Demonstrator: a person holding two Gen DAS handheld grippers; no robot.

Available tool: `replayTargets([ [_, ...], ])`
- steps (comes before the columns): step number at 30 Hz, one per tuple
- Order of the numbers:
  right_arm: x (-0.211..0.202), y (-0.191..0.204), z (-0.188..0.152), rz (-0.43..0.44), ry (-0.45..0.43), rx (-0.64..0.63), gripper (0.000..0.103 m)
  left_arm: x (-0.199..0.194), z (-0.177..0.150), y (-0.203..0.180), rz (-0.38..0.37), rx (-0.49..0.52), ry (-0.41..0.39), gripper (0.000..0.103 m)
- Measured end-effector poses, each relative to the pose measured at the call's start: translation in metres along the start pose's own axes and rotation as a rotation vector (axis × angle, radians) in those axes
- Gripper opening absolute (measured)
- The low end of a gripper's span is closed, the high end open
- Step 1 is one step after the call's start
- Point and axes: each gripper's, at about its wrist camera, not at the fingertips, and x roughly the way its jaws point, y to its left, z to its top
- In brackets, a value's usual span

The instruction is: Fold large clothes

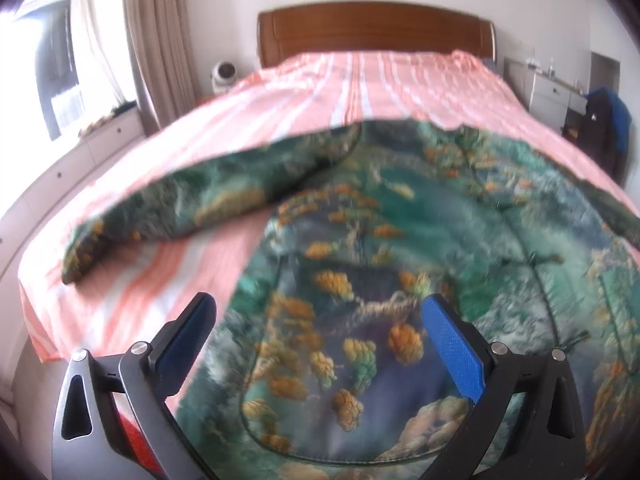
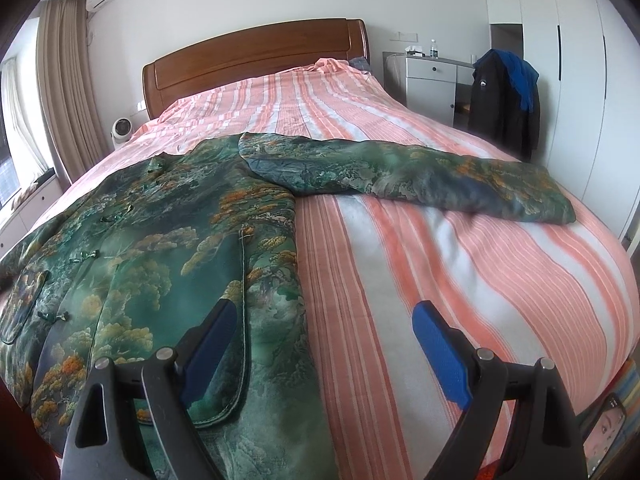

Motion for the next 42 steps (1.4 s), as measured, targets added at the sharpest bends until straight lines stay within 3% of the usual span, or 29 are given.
replayTargets([
  [6,0.001,0.003,-0.001,-0.005,0.001,-0.011,0.089,-0.016,0.006,0.004,0.04,0.006,-0.072,0.103],
  [19,0.004,0.002,-0.001,-0.007,0.008,-0.008,0.089,-0.022,0.009,0.027,0.064,-0.097,-0.071,0.103],
  [26,0.005,0.002,-0.001,-0.007,0.012,-0.008,0.089,-0.015,-0.001,0.026,0.087,-0.085,-0.03,0.103],
  [42,0.007,0.0,-0.002,-0.009,0.015,-0.001,0.089,-0.026,0.002,0.033,0.113,-0.102,-0.063,0.103],
])
